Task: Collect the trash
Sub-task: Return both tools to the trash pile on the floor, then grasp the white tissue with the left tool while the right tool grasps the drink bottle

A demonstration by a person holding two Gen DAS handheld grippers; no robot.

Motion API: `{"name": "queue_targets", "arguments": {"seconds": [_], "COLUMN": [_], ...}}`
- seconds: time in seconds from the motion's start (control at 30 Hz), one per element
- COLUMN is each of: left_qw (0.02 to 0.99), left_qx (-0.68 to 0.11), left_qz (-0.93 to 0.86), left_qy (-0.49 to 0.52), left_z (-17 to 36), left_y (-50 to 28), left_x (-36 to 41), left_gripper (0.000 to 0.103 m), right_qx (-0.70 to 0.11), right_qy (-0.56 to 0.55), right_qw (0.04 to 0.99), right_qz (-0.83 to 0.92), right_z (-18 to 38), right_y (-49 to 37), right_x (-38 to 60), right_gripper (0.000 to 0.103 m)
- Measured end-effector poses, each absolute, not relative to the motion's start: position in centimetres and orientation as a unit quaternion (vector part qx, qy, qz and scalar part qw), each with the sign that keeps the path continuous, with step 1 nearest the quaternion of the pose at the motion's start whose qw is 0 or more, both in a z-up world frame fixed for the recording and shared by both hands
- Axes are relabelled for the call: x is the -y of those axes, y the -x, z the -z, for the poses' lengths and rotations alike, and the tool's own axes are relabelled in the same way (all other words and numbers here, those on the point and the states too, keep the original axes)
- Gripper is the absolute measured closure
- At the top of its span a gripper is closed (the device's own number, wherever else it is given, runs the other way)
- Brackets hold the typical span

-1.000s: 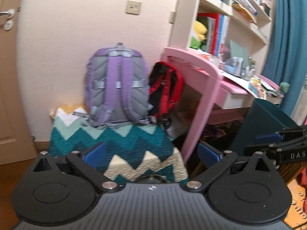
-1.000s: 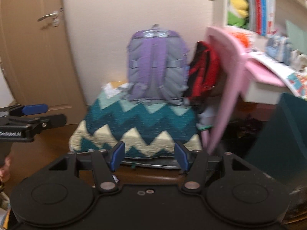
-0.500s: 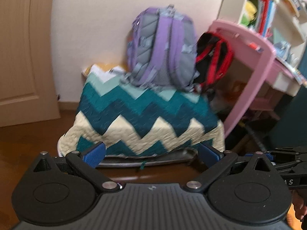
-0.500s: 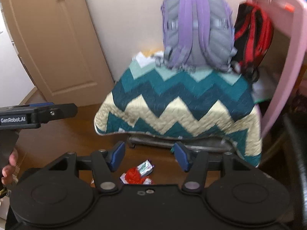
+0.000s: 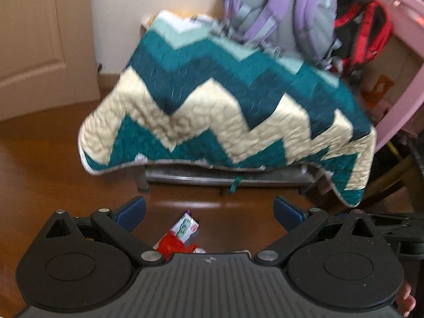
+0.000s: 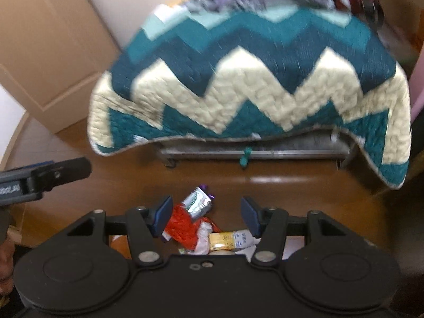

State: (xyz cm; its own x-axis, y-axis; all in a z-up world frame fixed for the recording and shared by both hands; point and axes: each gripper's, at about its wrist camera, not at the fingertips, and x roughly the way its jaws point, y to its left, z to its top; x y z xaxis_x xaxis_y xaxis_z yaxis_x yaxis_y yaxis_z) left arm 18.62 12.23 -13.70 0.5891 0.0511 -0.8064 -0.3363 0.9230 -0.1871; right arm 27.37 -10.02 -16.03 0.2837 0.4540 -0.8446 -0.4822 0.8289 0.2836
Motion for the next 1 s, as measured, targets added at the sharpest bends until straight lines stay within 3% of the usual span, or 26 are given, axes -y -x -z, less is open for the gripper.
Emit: {"name": "queue_targets", "arguments": {"seconds": [0.3, 0.53, 0.83, 1.0], "left_qw": [0.833, 0.769, 0.733, 0.711], "left_qx": [-0.529, -0.609, -0.650, -0.667], "left_qz": [-0.100, -0.113, -0.087, -0.100], "left_qy": [0.126, 0.160, 0.179, 0.199], "left_z": [23.0, 31.1, 38.8, 42.2], "left_y": [-20.8, -20.9, -22.5, -23.6], "left_x": [-9.9, -9.3, -8.3, -8.9], "left_gripper": [0.000, 0.001, 0.001, 0.017], "right_qx": [-0.609, -0.681, -0.742, -0.771], "right_qy": [-0.021, -0.054, -0.128, -0.145], "right_qw": [0.762, 0.714, 0.653, 0.617], "right_qz": [-0.219, -0.153, -0.082, -0.063], "right_z": [26.0, 33.6, 41.8, 45.5], "right_y": [-31.5, -32.9, -33.4, -33.6], "right_x": [9.2, 9.1, 8.2, 7.5], "right_gripper": [0.047, 0.047, 0.047, 0.047]}}
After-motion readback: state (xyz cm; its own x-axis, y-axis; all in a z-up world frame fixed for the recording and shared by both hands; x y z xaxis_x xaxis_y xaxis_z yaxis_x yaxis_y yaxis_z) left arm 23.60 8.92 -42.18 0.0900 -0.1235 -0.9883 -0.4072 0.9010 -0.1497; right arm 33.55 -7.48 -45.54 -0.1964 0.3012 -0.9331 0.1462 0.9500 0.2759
